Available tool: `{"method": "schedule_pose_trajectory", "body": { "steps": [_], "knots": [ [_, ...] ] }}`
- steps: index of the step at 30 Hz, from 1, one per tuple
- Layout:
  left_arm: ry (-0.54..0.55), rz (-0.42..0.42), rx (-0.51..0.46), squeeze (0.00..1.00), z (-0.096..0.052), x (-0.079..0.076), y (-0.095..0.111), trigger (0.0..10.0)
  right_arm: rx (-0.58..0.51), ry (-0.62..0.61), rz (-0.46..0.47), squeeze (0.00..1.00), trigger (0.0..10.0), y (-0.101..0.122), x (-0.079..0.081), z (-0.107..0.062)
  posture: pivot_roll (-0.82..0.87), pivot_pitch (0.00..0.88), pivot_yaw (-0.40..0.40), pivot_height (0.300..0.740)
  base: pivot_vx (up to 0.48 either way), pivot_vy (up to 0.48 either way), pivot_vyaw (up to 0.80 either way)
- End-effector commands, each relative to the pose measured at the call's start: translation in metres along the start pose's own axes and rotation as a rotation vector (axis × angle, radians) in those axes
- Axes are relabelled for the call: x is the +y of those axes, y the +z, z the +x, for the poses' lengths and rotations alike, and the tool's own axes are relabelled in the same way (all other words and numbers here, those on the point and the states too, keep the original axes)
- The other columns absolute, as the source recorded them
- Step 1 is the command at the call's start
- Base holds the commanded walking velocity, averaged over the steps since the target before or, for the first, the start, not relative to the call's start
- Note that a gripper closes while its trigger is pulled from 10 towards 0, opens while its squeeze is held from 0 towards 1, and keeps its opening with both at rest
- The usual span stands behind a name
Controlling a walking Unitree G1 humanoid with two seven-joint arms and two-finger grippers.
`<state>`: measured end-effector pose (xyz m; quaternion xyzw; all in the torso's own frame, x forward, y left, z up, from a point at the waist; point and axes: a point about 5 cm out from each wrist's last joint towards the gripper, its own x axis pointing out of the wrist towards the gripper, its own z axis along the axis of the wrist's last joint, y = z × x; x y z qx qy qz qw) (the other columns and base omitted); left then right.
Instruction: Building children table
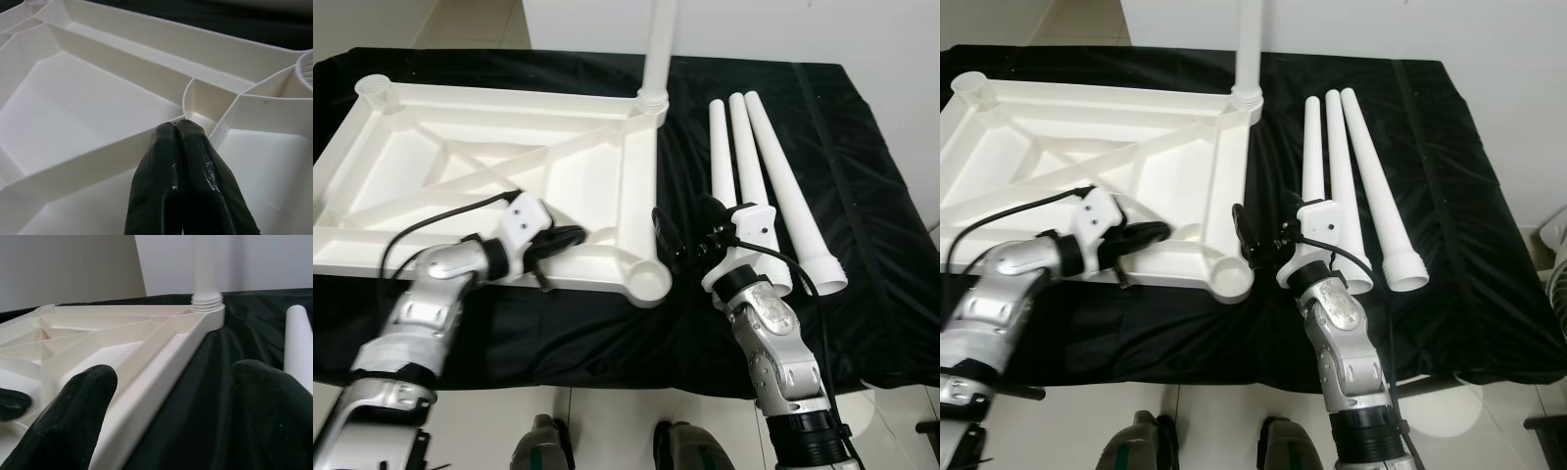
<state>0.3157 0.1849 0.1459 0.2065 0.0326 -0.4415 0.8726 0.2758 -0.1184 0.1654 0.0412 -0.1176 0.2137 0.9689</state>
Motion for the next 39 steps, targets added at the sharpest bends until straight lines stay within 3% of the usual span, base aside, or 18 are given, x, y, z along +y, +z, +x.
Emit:
{"method": "schedule_pose_trajectory", "body": {
  "steps": [1, 2, 3, 5, 6, 9, 12, 13, 17, 21, 22, 23, 25, 26, 28, 32, 35, 39],
  "knots": [
    [0.024, -0.09, 0.176, 0.0, -0.011, -0.011, -0.037, 0.2, 0.004, 0.006, 0.0, 0.0, 10.0, -0.002, 0.0, -0.001, -0.01, 0.126, 0.023, 0.74, 0.0, 0.0, 0.0],
    [0.01, -0.085, 0.183, 0.0, -0.011, -0.013, -0.037, 0.2, 0.005, 0.007, -0.001, 0.0, 10.0, -0.002, 0.0, -0.001, -0.01, 0.126, 0.023, 0.74, 0.0, 0.0, 0.0],
    [-0.013, -0.083, 0.186, 0.0, -0.011, -0.016, -0.037, 2.4, 0.004, 0.007, 0.0, 0.0, 10.0, -0.002, 0.0, -0.001, -0.01, 0.125, 0.026, 0.74, 0.0, 0.0, 0.0],
    [-0.027, -0.082, 0.187, 0.0, -0.011, -0.018, -0.037, 2.4, 0.004, 0.007, 0.0, 0.0, 10.0, -0.002, 0.0, -0.001, -0.01, 0.125, 0.026, 0.74, 0.0, 0.0, 0.0],
    [-0.041, -0.097, 0.149, 0.0, -0.005, -0.023, -0.03, 10.0, 0.002, 0.003, 0.001, 0.0, 10.0, -0.002, 0.0, 0.0, -0.01, 0.123, 0.03, 0.74, 0.0, 0.0, 0.0],
    [-0.07, -0.192, -0.016, 0.0, 0.014, -0.037, -0.001, 10.0, -0.009, -0.012, 0.035, 0.0, 10.0, -0.001, 0.0, 0.002, -0.01, 0.116, 0.031, 0.74, 0.0, 0.0, 0.0],
    [-0.075, -0.228, -0.062, 0.0, 0.02, -0.04, 0.007, 10.0, -0.013, -0.016, 0.065, 0.0, 10.0, -0.001, 0.0, 0.003, -0.01, 0.115, 0.032, 0.74, 0.0, 0.0, 0.0],
    [-0.065, -0.247, -0.112, 1.0, 0.024, -0.04, 0.016, 10.0, -0.019, -0.024, 0.07, 1.0, 10.0, 0.0, -0.001, 0.004, -0.01, 0.111, 0.033, 0.74, 0.0, 0.0, 0.0],
    [0.012, -0.25, -0.19, 1.0, 0.032, -0.037, 0.034, 10.0, -0.034, -0.055, 0.062, 1.0, 10.0, 0.003, -0.006, 0.008, -0.01, 0.106, 0.033, 0.74, 0.0, 0.0, 0.0],
    [0.037, -0.248, -0.204, 1.0, 0.034, -0.036, 0.039, 10.0, -0.037, -0.066, 0.058, 1.0, 10.0, 0.003, -0.007, 0.009, 0.0, 0.105, 0.032, 0.74, 0.0, 0.0, 0.0],
    [0.117, -0.256, -0.242, 0.0, 0.039, -0.031, 0.05, 10.0, -0.021, -0.122, 0.029, 1.0, 10.0, 0.005, -0.013, 0.013, 0.0, 0.103, 0.03, 0.74, 0.0, 0.0, 0.0],
    [0.185, -0.274, -0.261, 0.0, 0.042, -0.027, 0.058, 10.0, 0.005, -0.195, -0.003, 0.65, 10.0, 0.005, -0.02, 0.017, 0.0, 0.1, 0.029, 0.74, 0.0, 0.0, 0.0],
    [0.229, -0.291, -0.268, 0.0, 0.044, -0.025, 0.063, 10.0, 0.024, -0.246, -0.025, 0.65, 10.0, 0.005, -0.026, 0.02, 0.0, 0.1, 0.029, 0.74, 0.0, 0.0, 0.0],
    [0.292, -0.337, -0.258, 0.0, 0.047, -0.025, 0.067, 10.0, 0.057, -0.386, -0.035, 0.0, 10.0, 0.006, -0.038, 0.026, 0.01, 0.096, 0.027, 0.74, 0.0, 0.0, 0.0],
    [0.292, -0.337, -0.258, 0.0, 0.047, -0.025, 0.067, 10.0, 0.057, -0.386, -0.035, 0.0, 10.0, 0.006, -0.038, 0.026, 0.01, 0.096, 0.027, 0.74, 0.0, 0.0, 0.0],
    [0.305, -0.375, -0.243, 0.0, 0.051, -0.03, 0.069, 10.0, 0.131, -0.52, -0.078, 0.0, 10.0, 0.004, -0.048, 0.033, 0.01, 0.091, 0.026, 0.74, 0.0, 0.0, 0.0],
    [0.305, -0.375, -0.243, 0.0, 0.051, -0.03, 0.069, 10.0, 0.131, -0.52, -0.078, 0.0, 10.0, 0.004, -0.048, 0.033, 0.01, 0.091, 0.026, 0.74, 0.0, 0.0, 0.0],
    [0.281, -0.417, -0.229, 0.0, 0.063, -0.047, 0.075, 10.0, 0.301, -0.576, -0.024, 0.0, 10.0, -0.007, -0.049, 0.043, 0.02, 0.088, 0.021, 0.74, 0.0, 0.0, 0.0]
  ]
}}
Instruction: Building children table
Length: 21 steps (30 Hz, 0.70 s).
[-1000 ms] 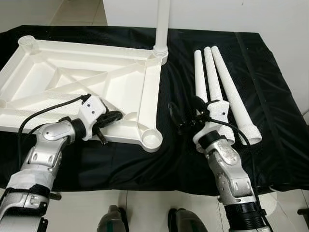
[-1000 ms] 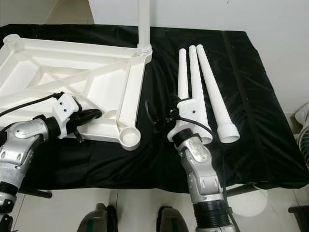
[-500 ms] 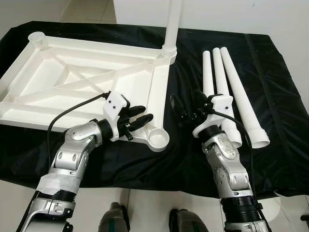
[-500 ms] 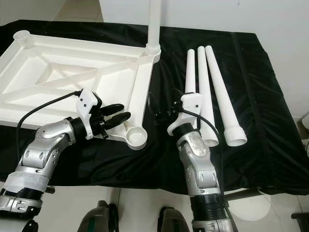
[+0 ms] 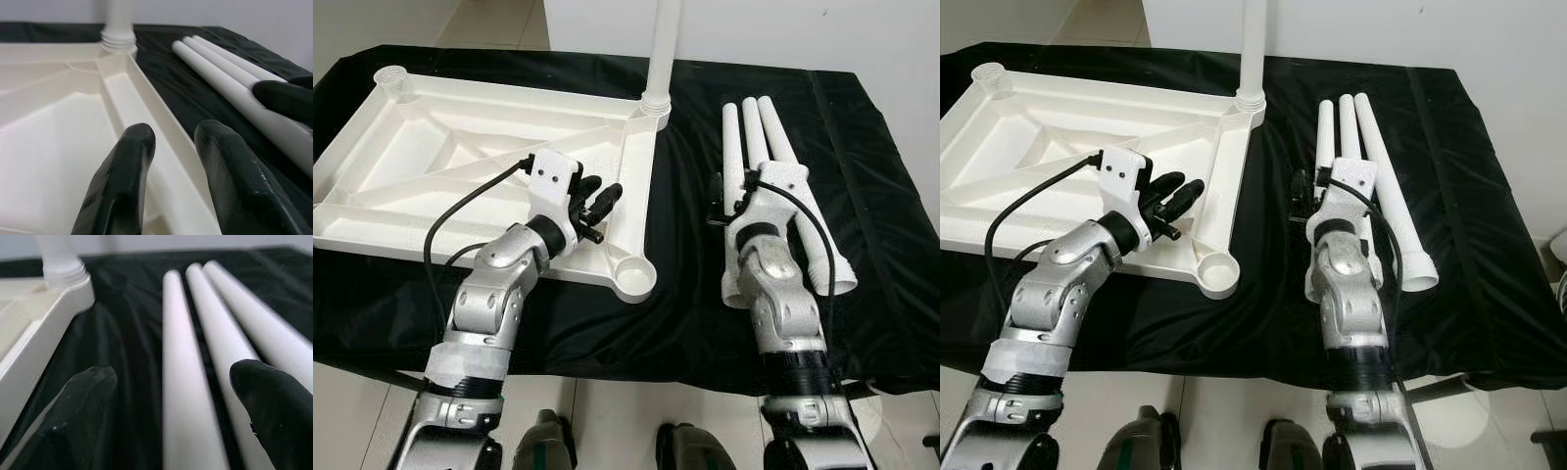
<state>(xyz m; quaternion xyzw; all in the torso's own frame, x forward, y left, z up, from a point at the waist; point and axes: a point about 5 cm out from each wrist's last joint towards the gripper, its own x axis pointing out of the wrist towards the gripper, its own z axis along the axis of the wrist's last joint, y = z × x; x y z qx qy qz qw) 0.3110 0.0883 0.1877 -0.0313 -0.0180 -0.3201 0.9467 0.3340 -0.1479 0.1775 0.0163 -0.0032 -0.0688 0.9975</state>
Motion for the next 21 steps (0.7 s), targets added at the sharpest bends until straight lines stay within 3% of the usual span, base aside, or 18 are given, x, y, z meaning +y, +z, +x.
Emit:
{"method": "schedule_pose_trajectory", "body": {
  "steps": [1, 11, 16, 21],
  "knots": [
    [0.0, 0.001, 0.028, 0.0, 0.0, -0.005, -0.004, 10.0, 0.09, 0.002, 0.02, 0.0, 10.0, -0.01, 0.003, 0.001, 0.02, 0.088, 0.021, 0.74, 0.0, 0.0, 0.0],
    [0.045, 0.006, 0.042, 0.0, 0.002, -0.012, -0.002, 10.0, 0.249, -0.027, 0.049, 0.0, 10.0, -0.007, 0.015, 0.002, 0.03, 0.087, 0.01, 0.74, 0.0, 0.0, 0.0],
    [0.055, 0.0, 0.044, 0.0, 0.002, -0.012, -0.001, 10.0, 0.289, -0.045, 0.062, 0.0, 10.0, -0.007, 0.016, 0.002, 0.03, 0.089, 0.008, 0.74, 0.0, 0.0, 0.0],
    [0.057, -0.008, 0.043, 0.0, 0.001, -0.013, 0.0, 10.0, 0.4, -0.119, 0.087, 0.0, 10.0, -0.009, 0.011, 0.001, 0.02, 0.094, 0.01, 0.74, 0.0, 0.0, 0.0]
  ]
}}
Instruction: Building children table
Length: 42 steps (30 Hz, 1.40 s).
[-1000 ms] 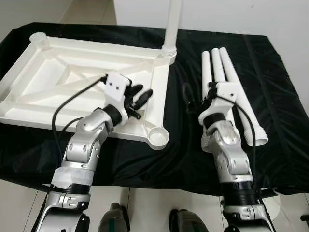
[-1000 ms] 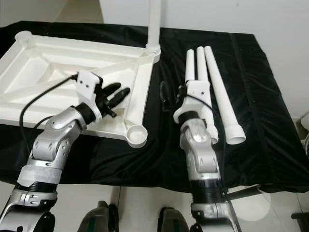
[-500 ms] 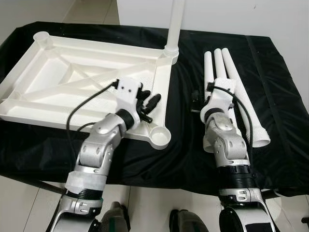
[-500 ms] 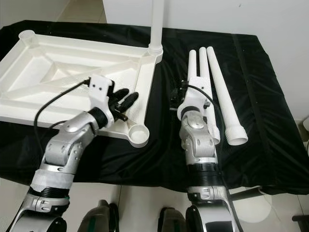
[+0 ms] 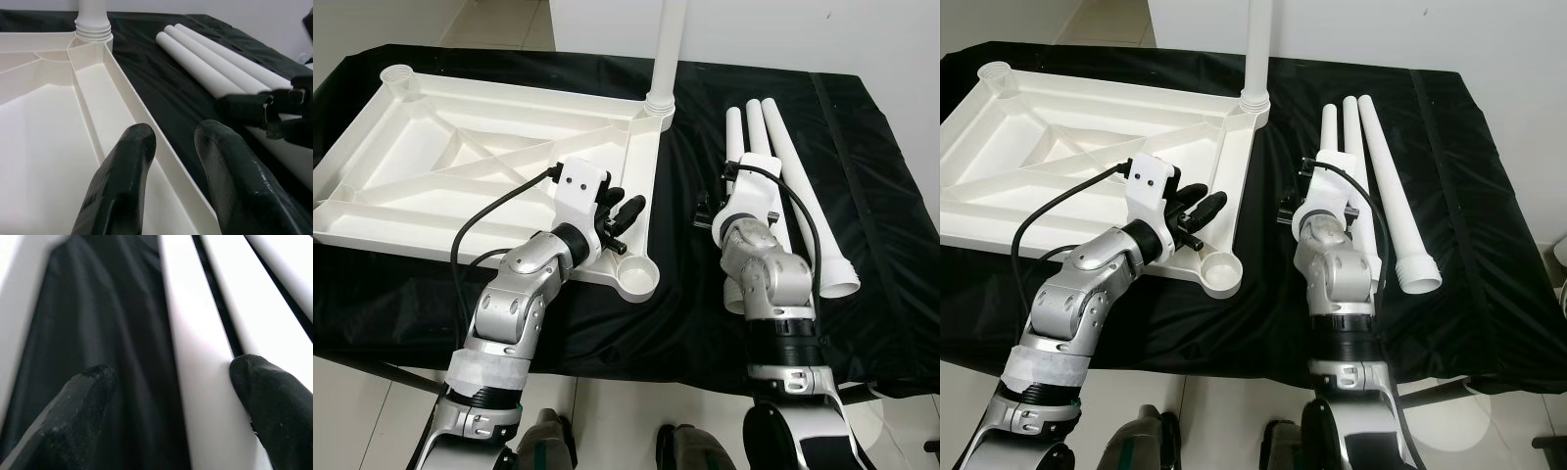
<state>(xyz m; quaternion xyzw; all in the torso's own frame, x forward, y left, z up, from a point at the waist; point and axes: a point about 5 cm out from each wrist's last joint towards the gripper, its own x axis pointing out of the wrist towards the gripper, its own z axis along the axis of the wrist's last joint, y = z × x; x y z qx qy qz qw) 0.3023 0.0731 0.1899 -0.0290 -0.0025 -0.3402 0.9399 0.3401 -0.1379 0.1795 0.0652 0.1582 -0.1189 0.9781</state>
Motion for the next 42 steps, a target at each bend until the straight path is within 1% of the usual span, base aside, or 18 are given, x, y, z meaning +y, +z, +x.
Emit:
{"method": "schedule_pose_trajectory", "body": {
  "steps": [1, 8, 10, 13, 16, 19, 21, 22, 23, 25, 26, 27, 28, 33, 34, 35, 36, 42],
  "knots": [
    [0.099, -0.003, 0.011, 0.0, -0.002, 0.004, -0.001, 10.0, 0.072, -0.011, 0.009, 0.0, 10.0, -0.011, -0.001, 0.0, 0.02, 0.094, 0.01, 0.74, 0.0, 0.0, 0.0],
    [0.1, 0.0, 0.017, 0.0, -0.002, 0.003, -0.002, 10.0, 0.098, -0.038, 0.003, 0.0, 10.0, -0.011, -0.007, -0.001, 0.02, 0.102, 0.008, 0.74, 0.0, 0.0, 0.0],
    [0.101, -0.003, 0.018, 0.0, -0.002, 0.003, -0.002, 10.0, 0.123, -0.03, 0.015, 0.0, 10.0, -0.013, -0.007, -0.002, 0.01, 0.105, 0.008, 0.74, 0.0, 0.0, 0.0],
    [0.098, -0.007, 0.02, 0.0, -0.003, 0.0, -0.003, 10.0, 0.216, -0.01, 0.017, 0.0, 10.0, -0.022, -0.007, -0.006, 0.01, 0.113, 0.01, 0.74, 0.0, 0.0, 0.0],
    [0.097, -0.007, 0.021, 0.0, -0.003, 0.0, -0.003, 10.0, 0.231, -0.009, 0.017, 0.0, 10.0, -0.023, -0.007, -0.006, 0.01, 0.113, 0.01, 0.74, 0.0, 0.0, 0.0],
    [0.096, -0.017, 0.022, 0.0, -0.004, -0.003, -0.002, 10.0, 0.273, -0.029, -0.043, 0.0, 10.0, -0.02, -0.008, -0.012, 0.01, 0.13, 0.008, 0.74, 0.0, 0.0, 0.0],
    [0.095, -0.02, 0.022, 0.0, -0.004, -0.003, -0.002, 10.0, 0.273, -0.031, -0.06, 0.0, 10.0, -0.017, -0.008, -0.015, 0.01, 0.13, 0.008, 0.74, 0.0, 0.0, 0.0],
    [0.096, -0.02, 0.022, 0.0, -0.005, -0.003, -0.002, 10.0, 0.304, -0.032, -0.049, 0.0, 10.0, -0.017, -0.008, -0.018, 0.01, 0.133, 0.008, 0.74, 0.0, 0.0, 0.0],
    [0.096, -0.02, 0.022, 0.0, -0.005, -0.003, -0.002, 10.0, 0.304, -0.032, -0.049, 0.0, 10.0, -0.017, -0.008, -0.018, 0.01, 0.133, 0.008, 0.74, 0.0, 0.0, 0.0],
    [0.1, -0.019, 0.023, 0.0, -0.006, -0.003, -0.002, 10.0, 0.365, -0.031, -0.011, 0.0, 10.0, -0.022, -0.007, -0.021, 0.01, 0.137, 0.008, 0.74, 0.0, 0.0, 0.0],
    [0.1, -0.019, 0.023, 0.0, -0.006, -0.003, -0.002, 10.0, 0.365, -0.031, -0.011, 0.0, 10.0, -0.022, -0.007, -0.021, 0.01, 0.137, 0.008, 0.74, 0.0, 0.0, 0.0],
    [0.101, -0.022, 0.022, 0.0, -0.006, -0.004, -0.002, 10.0, 0.413, -0.038, -0.013, 0.0, 10.0, -0.034, -0.008, -0.021, 0.01, 0.139, 0.009, 0.74, 0.0, 0.0, 0.0],
    [0.103, -0.025, 0.021, 0.0, -0.006, -0.004, -0.001, 10.0, 0.43, -0.045, -0.031, 0.0, 10.0, -0.043, -0.01, -0.021, 0.02, 0.139, 0.01, 0.74, 0.0, 0.0, 0.0],
    [0.101, -0.028, 0.02, 0.0, -0.005, -0.005, -0.001, 10.0, 0.49, -0.054, -0.018, 0.0, 10.0, -0.056, -0.012, -0.02, 0.02, 0.139, 0.01, 0.74, 0.0, 0.0, 0.0],
    [0.099, -0.028, 0.02, 0.0, -0.005, -0.006, -0.001, 10.0, 0.501, -0.045, -0.01, 0.0, 6.5, -0.058, -0.012, -0.019, 0.01, 0.139, 0.013, 0.74, 0.0, 0.0, 0.0],
    [0.099, -0.028, 0.02, 0.0, -0.005, -0.006, -0.001, 10.0, 0.501, -0.045, -0.01, 0.0, 6.5, -0.058, -0.012, -0.019, 0.01, 0.139, 0.013, 0.74, 0.0, 0.0, 0.0],
    [0.099, -0.029, 0.019, 0.0, -0.005, -0.006, -0.001, 10.0, 0.505, -0.038, -0.005, 0.0, 0.0, -0.059, -0.013, -0.019, 0.01, 0.138, 0.014, 0.74, 0.0, 0.0, 0.0],
    [0.099, -0.031, 0.019, 0.0, -0.004, -0.006, 0.0, 10.0, 0.488, -0.018, 0.011, 0.0, 0.0, -0.053, -0.012, -0.02, 0.01, 0.14, 0.015, 0.74, 0.0, 0.0, 0.0]
  ]
}}
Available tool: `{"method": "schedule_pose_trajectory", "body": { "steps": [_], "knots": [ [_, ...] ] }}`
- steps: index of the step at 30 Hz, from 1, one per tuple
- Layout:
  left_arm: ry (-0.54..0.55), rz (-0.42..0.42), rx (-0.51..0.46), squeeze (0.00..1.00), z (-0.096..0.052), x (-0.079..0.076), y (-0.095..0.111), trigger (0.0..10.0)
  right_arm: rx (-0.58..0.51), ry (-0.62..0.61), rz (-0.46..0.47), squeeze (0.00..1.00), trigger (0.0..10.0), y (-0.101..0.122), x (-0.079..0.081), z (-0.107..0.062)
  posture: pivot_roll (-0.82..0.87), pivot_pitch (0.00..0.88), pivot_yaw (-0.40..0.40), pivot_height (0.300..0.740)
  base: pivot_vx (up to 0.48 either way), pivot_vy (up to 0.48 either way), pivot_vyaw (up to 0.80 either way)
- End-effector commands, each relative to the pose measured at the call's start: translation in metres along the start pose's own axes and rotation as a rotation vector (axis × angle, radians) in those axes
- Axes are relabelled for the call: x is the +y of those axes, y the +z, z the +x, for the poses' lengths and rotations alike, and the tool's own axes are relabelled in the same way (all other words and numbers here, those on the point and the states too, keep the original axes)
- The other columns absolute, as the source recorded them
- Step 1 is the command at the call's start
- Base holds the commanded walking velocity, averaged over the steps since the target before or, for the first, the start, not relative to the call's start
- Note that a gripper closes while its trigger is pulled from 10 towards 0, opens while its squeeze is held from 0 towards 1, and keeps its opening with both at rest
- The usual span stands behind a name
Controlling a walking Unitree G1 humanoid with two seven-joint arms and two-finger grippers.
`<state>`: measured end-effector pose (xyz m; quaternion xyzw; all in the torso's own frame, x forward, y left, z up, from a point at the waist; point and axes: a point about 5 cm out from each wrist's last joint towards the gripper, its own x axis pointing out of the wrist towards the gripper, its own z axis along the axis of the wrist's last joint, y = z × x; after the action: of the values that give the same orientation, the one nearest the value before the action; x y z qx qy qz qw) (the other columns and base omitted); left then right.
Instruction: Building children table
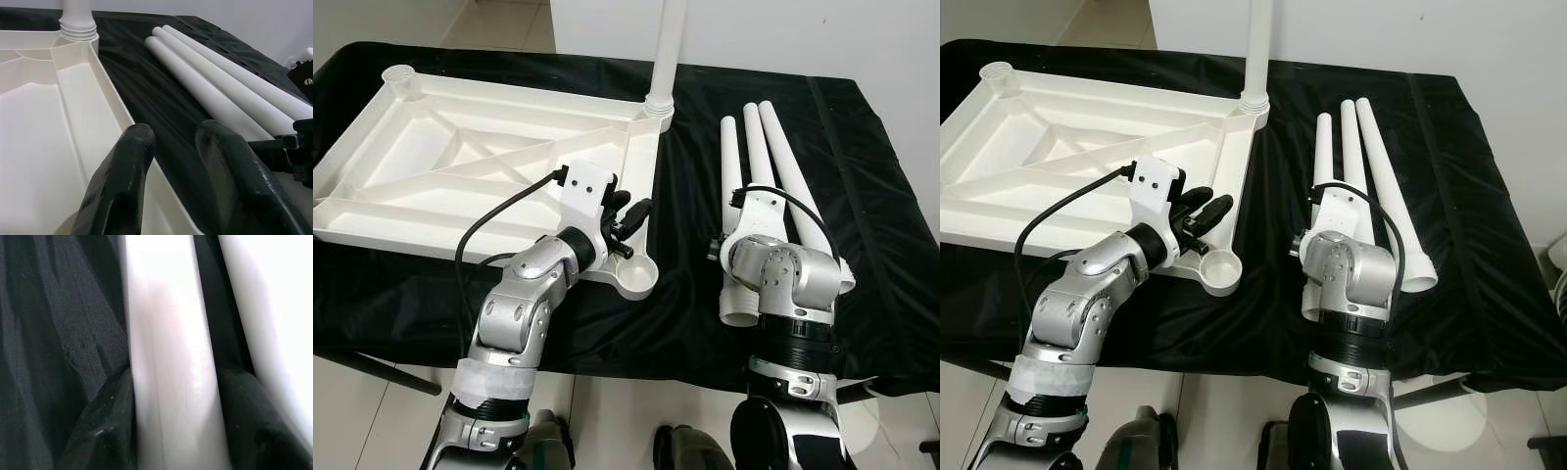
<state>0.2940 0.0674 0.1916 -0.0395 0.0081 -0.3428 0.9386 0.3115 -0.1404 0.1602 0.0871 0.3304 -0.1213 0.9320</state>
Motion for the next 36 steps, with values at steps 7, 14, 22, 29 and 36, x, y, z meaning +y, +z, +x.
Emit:
{"method": "schedule_pose_trajectory", "body": {
  "steps": [7, 14, 22, 29, 36],
  "knots": [
    [0.099, -0.002, 0.007, 0.0, 0.0, 0.004, -0.001, 10.0, 0.003, 0.025, 0.022, 0.0, 0.0, -0.002, 0.001, 0.001, 0.01, 0.142, 0.014, 0.74, 0.0, 0.0, 0.0],
    [0.092, 0.007, 0.002, 0.0, 0.003, 0.006, 0.001, 10.0, -0.294, 0.112, 0.08, 0.0, 10.0, 0.029, 0.0, -0.011, 0.01, 0.141, 0.01, 0.74, 0.0, 0.0, 0.0],
    [0.087, 0.011, -0.004, 0.0, 0.002, 0.006, 0.003, 10.0, -0.607, 0.284, 0.062, 0.0, 10.0, 0.052, 0.001, -0.032, 0.01, 0.144, 0.002, 0.74, 0.0, 0.0, 0.0],
    [-0.002, -0.028, -0.07, 0.0, -0.005, 0.007, 0.017, 10.0, -0.881, 0.473, 0.041, 0.0, 10.0, 0.057, -0.004, -0.051, 0.02, 0.146, -0.009, 0.74, 0.0, 0.0, 0.0],
    [-0.158, -0.063, -0.149, 0.0, -0.017, 0.007, 0.042, 10.0, -1.02, 0.566, 0.009, 0.0, 10.0, 0.054, -0.003, -0.061, 0.04, 0.144, -0.016, 0.74, 0.0, 0.0, 0.0]
  ]
}}
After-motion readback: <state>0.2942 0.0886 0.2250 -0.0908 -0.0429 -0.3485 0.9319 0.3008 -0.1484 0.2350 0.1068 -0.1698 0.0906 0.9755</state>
